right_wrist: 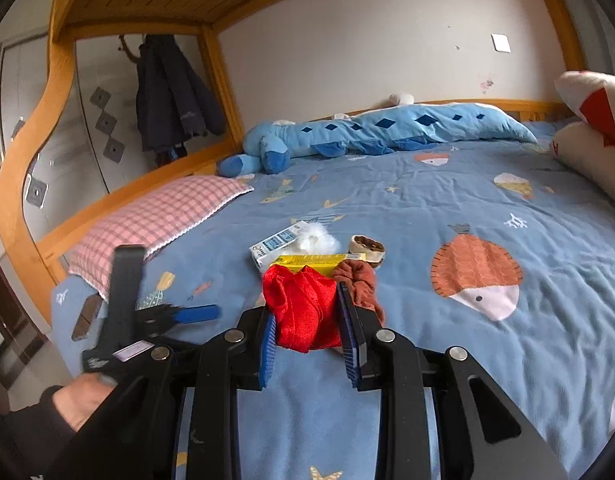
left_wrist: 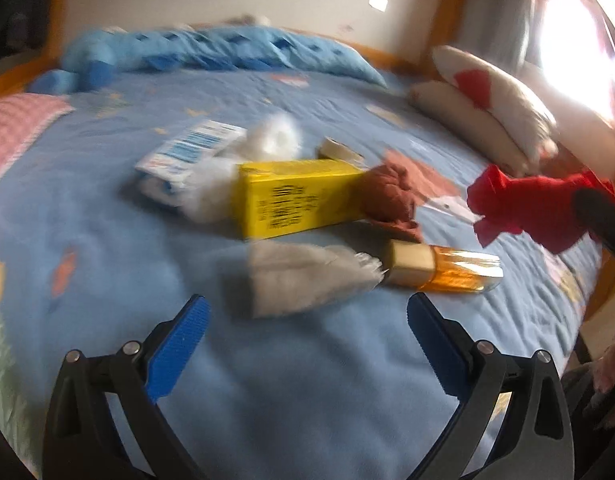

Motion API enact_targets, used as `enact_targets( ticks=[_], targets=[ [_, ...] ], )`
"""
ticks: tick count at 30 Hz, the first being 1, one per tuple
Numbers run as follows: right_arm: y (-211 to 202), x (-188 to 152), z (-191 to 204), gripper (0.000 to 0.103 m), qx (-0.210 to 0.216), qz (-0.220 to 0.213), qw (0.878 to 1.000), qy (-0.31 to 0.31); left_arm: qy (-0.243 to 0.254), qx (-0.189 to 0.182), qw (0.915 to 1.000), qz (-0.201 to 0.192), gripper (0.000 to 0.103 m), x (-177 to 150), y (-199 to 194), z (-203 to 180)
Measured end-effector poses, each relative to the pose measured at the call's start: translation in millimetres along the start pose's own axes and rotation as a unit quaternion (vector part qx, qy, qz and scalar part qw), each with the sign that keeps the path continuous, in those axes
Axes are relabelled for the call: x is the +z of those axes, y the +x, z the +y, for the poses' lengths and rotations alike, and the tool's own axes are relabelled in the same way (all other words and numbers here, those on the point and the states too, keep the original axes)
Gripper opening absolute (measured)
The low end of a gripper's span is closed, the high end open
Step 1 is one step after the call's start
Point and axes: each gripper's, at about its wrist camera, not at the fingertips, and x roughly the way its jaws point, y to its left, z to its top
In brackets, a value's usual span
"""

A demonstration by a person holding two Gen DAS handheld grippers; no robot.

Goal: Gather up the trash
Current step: 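Grasp the red cloth with the right gripper while the left grasps the white mesh bag, then carry the red cloth and mesh bag over the yellow bin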

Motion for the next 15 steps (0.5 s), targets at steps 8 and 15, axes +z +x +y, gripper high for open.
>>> enact_targets(
  ticks=[8, 15],
  targets=[
    [-3.0, 0.9, -18.3, 0.027, 0.000, -0.004, 1.000, 0.027, -0.002, -0.032, 0.9979, 0.057, 0.094, 25.7, 47.0, 5.7],
    [2.7, -5.2, -33.1, 0.027, 0.003, 0.013, 0.998, 0.059, 0.014, 0.002, 0.9984, 0.054, 0.043, 23.1, 43.2, -2.7]
  ],
)
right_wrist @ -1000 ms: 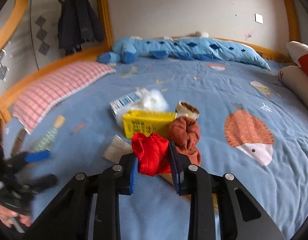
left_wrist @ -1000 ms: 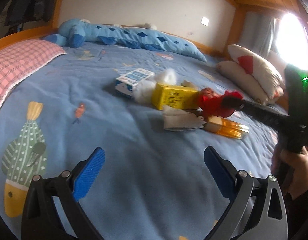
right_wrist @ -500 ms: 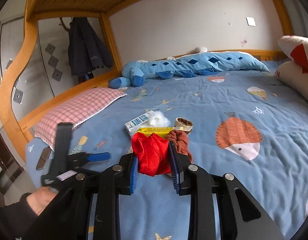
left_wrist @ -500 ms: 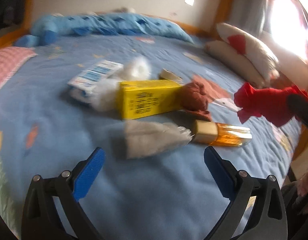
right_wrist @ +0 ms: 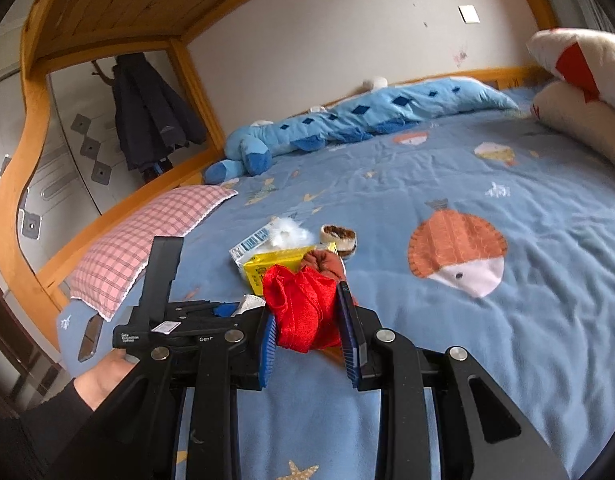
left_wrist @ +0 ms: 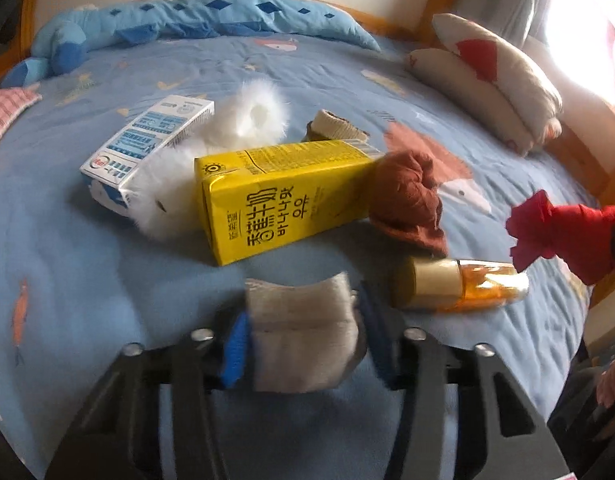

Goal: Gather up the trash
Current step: 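Carry the red cloth and mesh bag over the yellow bin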

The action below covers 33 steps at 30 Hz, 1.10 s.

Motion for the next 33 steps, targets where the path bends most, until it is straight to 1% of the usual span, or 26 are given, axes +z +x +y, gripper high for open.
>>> enact_targets(
  ticks=[1, 2, 4, 6, 11, 15, 19, 21, 24, 25, 27, 31, 32, 33],
  targets=[
    [0.6, -0.9, -0.2, 0.027, -0.001, 0.001, 1.000, 0.000, 0.004, 0.001, 1.0000, -0.007, 0.039, -3.0, -4.7, -2.0],
    [1.3, -1.6, 1.4, 0.027, -0.004, 0.003, 1.000, -0.005, 0.005, 0.004, 0.9999, -0.014, 0.037, -6.2, -9.6, -3.1],
    [1.6, -2.0, 4.7, 0.027, -0.011, 0.002, 1.000, -0.016, 0.007, 0.009, 0.9995, -0.031, 0.036, -12.8, -20.3, -8.3],
    [1.1, -2.8, 7.9, 0.027, -0.006, 0.002, 1.000, -0.020, 0.004, 0.007, 0.9990, -0.044, 0.036, -20.8, -31.8, -11.0],
    [-4.2, -4.2, 18.3, 0.027, 0.014, 0.002, 1.000, -0.027, -0.008, -0.014, 0.9974, -0.070, 0.035, -37.3, -65.6, -18.5],
    [-19.2, -3.1, 33.8, 0.027, 0.025, -0.011, 0.999, -0.041, -0.013, -0.030, 0.9945, -0.099, 0.035, -42.8, -99.6, -32.0],
    [-48.1, -4.1, 44.8, 0.027, 0.030, -0.035, 0.998, -0.048, 0.002, -0.037, 0.9904, -0.133, 0.036, -46.6, -134.4, -55.9],
    [-70.9, -9.0, 47.0, 0.027, 0.029, -0.047, 0.997, -0.046, 0.015, -0.050, 0.9878, -0.147, 0.036, -48.5, -151.2, -72.5],
    [-104.8, -17.3, 47.4, 0.027, 0.015, -0.062, 0.997, -0.046, 0.028, -0.068, 0.9856, -0.152, 0.036, -53.3, -164.0, -91.3],
    [-118.2, -19.7, 45.2, 0.027, 0.009, -0.067, 0.997, -0.044, 0.032, -0.085, 0.9845, -0.150, 0.036, -55.1, -167.4, -100.7],
    [-150.3, -27.6, 40.6, 0.027, -0.007, -0.079, 0.996, -0.037, 0.042, -0.106, 0.9822, -0.149, 0.036, -58.3, -170.9, -116.3],
    [-203.8, -45.5, 32.9, 0.027, -0.065, -0.092, 0.993, -0.038, 0.068, -0.145, 0.9759, -0.148, 0.036, -71.5, -172.8, -162.0],
    [-217.2, -50.5, 29.5, 0.027, -0.077, -0.095, 0.992, -0.033, 0.071, -0.161, 0.9740, -0.142, 0.036, -75.0, -171.3, -173.7],
    [-228.7, -55.9, 25.5, 0.027, -0.086, -0.097, 0.991, -0.027, 0.074, -0.188, 0.9703, -0.133, 0.036, -78.6, -169.3, -188.3]
  ],
)
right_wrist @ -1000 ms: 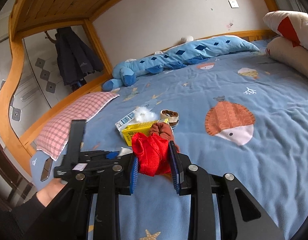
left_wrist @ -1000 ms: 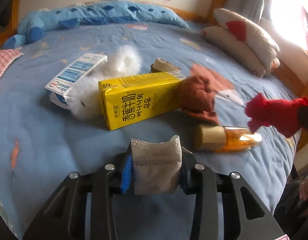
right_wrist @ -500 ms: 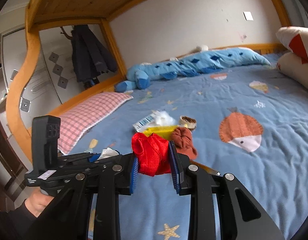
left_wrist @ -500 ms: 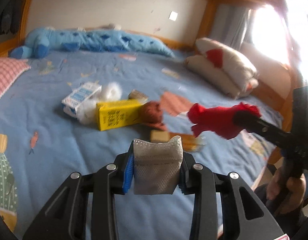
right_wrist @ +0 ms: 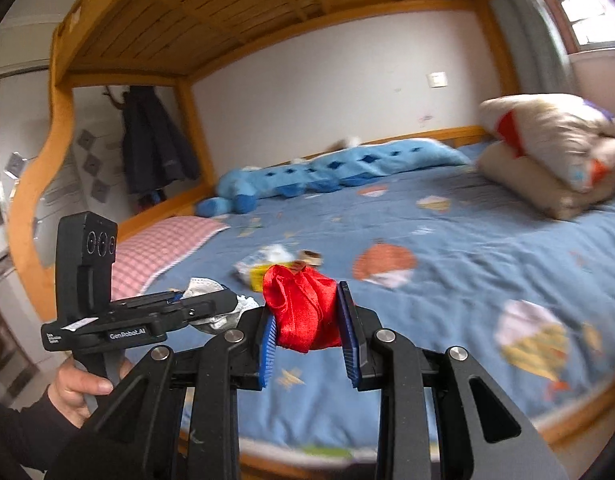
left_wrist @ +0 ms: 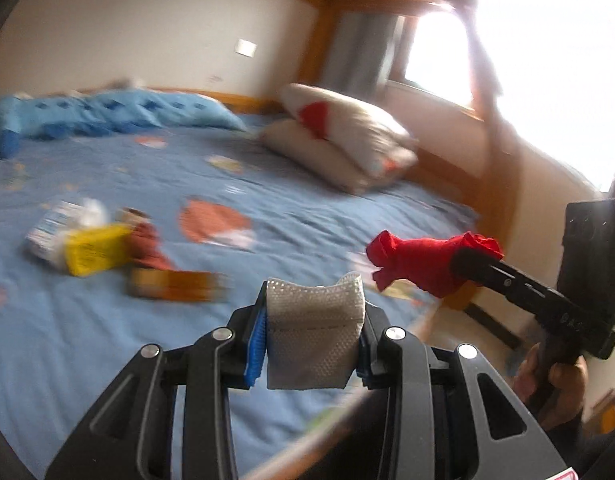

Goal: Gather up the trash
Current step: 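Carry the red cloth and mesh bag over the yellow bin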

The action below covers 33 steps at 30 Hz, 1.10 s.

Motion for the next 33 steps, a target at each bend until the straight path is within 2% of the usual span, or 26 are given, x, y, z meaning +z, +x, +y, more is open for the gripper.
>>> enact_targets(
  ticks=[3, 7, 11, 16, 22, 33],
  targets=[
    [-39.7, -12.0, -15.4, 0.027, -0.042, -0.001, 0.999, 0.011, 0.008, -0.058, 0.9981, 0.020, 0.036, -8.5, 18.9, -36.7],
    [-95.8, -35.3, -29.8, 0.028, -0.124, 0.012, 0.992, 0.013, 0.052, -0.098, 0.9930, 0.039, 0.036, -22.7, 40.6, -90.9],
    [-140.1, -66.4, -50.7, 0.028, -0.189, 0.039, 0.980, 0.050, 0.072, -0.165, 0.9806, 0.079, 0.036, -42.9, 65.1, -139.9],
    [-181.2, -111.8, -76.3, 0.028, -0.253, 0.074, 0.959, 0.100, 0.106, -0.211, 0.9636, 0.125, 0.036, -70.2, 87.0, -190.6],
    [-212.9, -155.8, -99.2, 0.028, -0.300, 0.104, 0.936, 0.151, 0.121, -0.235, 0.9482, 0.177, 0.036, -100.8, 113.9, -227.2],
    [-232.1, -193.1, -121.7, 0.028, -0.323, 0.135, 0.916, 0.197, 0.125, -0.245, 0.9315, 0.238, 0.036, -131.3, 148.8, -258.2]
  ],
)
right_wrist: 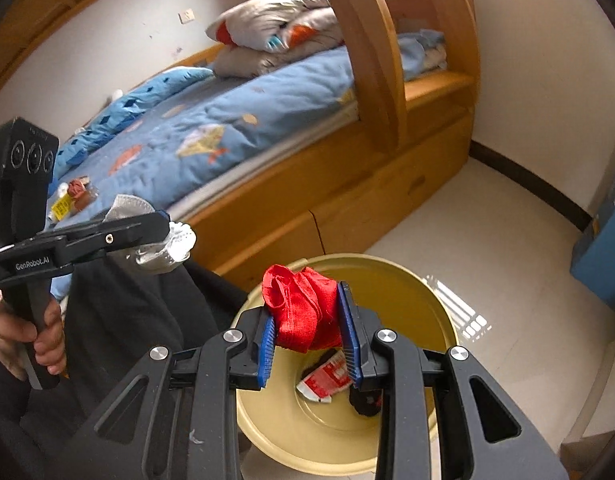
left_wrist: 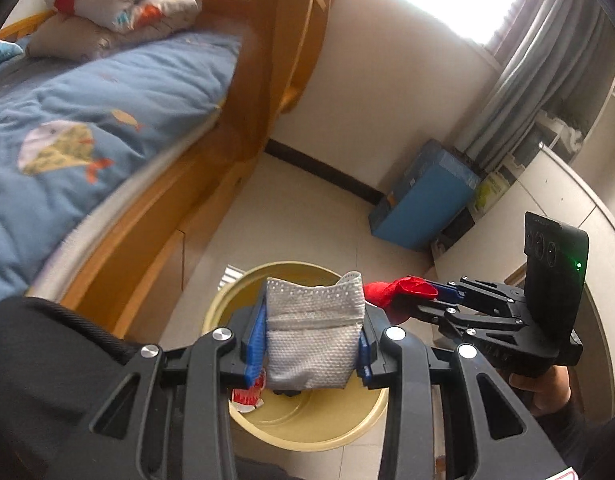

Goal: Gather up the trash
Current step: 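Carry the red cloth and mesh bag over the yellow bin, then open both grippers to drop the red cloth and mesh bag into the bin, then return both tools to the remaining trash on the quilt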

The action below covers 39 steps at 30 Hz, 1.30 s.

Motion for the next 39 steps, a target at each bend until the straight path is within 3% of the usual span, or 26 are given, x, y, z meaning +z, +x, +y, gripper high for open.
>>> enact_targets(
  ticks=[3, 5, 6, 7, 9, 10, 14, 20, 35, 38, 39],
  targets=[
    [0.9, -2.6, -7.1, 0.028, 0.001, 0.005, 1.000, 0.013, 0.008, -0.003, 0.9998, 0.018, 0.036, -0.2, 17.4, -5.9],
    [3.9, -4.9, -12.4, 0.036, 0.007, 0.016, 1.000, 0.018, 0.016, -0.007, 0.9993, 0.034, 0.041, -0.4, 31.1, -10.5],
    [5.2, -6.7, -16.7, 0.054, -0.005, 0.022, 0.999, 0.024, 0.017, 0.001, 0.9991, 0.039, 0.049, -0.6, 37.9, -11.5],
    [3.5, -8.1, -19.4, 0.068, -0.015, 0.018, 0.999, 0.029, 0.017, 0.011, 0.9989, 0.042, 0.067, -0.2, 42.7, -11.0],
    [0.5, -9.9, -26.3, 0.069, -0.021, 0.016, 0.999, 0.038, 0.024, 0.040, 0.9979, 0.045, 0.072, -1.2, 49.5, -9.7],
    [-2.3, -10.8, -29.9, 0.069, -0.021, 0.012, 0.999, 0.043, 0.023, 0.047, 0.9973, 0.052, 0.080, -2.0, 52.1, -7.6],
    [-10.2, -10.9, -39.8, 0.069, -0.015, 0.001, 0.998, 0.058, 0.027, 0.039, 0.9975, 0.052, 0.088, -2.6, 49.2, -7.4],
    [-13.6, -3.8, -35.6, 0.069, 0.006, -0.014, 0.998, 0.061, 0.037, 0.030, 0.9982, 0.037, 0.089, -2.5, 41.5, -12.6],
    [-2.8, 16.7, 4.9, 0.072, 0.038, -0.011, 0.999, 0.014, 0.017, 0.047, 0.9986, -0.016, 0.090, 6.2, -6.8, 9.5],
    [-2.5, 25.4, 20.8, 0.079, 0.053, -0.027, 0.998, 0.000, 0.010, 0.056, 0.9979, -0.032, 0.090, 8.2, -21.7, 17.1],
    [-2.1, 28.5, 26.8, 0.086, 0.060, -0.034, 0.998, -0.003, 0.004, 0.059, 0.9974, -0.042, 0.090, 8.8, -30.4, 21.9]
  ],
)
